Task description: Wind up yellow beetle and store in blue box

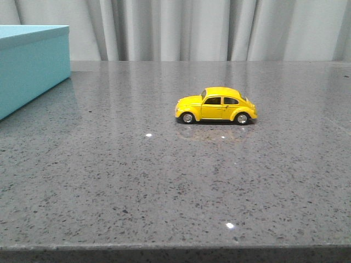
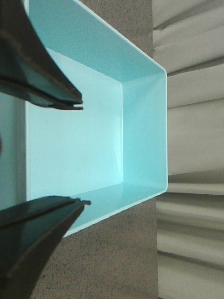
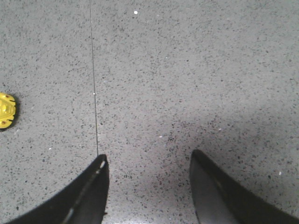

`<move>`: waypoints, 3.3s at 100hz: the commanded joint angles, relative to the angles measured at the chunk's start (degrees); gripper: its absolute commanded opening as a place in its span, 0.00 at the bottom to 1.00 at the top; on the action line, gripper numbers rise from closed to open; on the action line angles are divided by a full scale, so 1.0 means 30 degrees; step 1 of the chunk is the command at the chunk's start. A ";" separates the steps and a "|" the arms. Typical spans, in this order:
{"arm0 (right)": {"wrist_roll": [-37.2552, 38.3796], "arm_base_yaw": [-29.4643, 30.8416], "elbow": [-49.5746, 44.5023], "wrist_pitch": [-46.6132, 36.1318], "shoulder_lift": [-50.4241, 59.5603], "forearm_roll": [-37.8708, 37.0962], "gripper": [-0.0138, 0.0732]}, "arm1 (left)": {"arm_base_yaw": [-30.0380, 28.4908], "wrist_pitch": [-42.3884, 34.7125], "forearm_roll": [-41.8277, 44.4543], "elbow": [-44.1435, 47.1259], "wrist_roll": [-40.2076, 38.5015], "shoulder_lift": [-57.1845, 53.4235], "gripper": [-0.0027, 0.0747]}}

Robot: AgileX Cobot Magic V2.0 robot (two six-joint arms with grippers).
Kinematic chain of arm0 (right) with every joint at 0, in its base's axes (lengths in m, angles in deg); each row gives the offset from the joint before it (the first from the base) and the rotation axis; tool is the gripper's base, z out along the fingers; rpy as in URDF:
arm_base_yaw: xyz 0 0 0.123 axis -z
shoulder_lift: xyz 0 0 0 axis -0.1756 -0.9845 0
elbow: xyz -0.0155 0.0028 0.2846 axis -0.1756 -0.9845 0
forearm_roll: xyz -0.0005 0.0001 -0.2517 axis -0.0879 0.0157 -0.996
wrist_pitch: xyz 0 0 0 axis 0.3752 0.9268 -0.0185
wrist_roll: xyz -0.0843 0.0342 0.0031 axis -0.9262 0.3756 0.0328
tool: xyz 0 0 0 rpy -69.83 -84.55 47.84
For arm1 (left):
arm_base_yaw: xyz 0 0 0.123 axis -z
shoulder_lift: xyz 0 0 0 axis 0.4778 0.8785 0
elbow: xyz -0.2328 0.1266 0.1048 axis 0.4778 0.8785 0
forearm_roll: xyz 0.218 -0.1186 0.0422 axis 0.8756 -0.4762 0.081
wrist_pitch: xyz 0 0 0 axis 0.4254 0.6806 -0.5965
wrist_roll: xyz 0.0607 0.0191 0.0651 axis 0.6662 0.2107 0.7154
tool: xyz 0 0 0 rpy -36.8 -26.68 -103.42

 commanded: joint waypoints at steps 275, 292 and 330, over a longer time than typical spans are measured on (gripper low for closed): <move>0.9690 -1.0216 1.3249 0.5214 -1.7262 -0.3254 0.74 | 0.0119 -0.1580 -0.0929 -0.0697 -0.0137 0.0173 0.56; 1.0117 -1.0197 1.3249 0.6543 -1.7262 -0.5182 0.74 | 0.0119 -0.1580 -0.0929 -0.0697 -0.0137 0.0173 0.56; 0.9513 -0.8653 1.3120 0.7429 -1.7244 -0.5443 0.74 | 0.0119 -0.1580 -0.0929 -0.0697 -0.0137 0.0173 0.56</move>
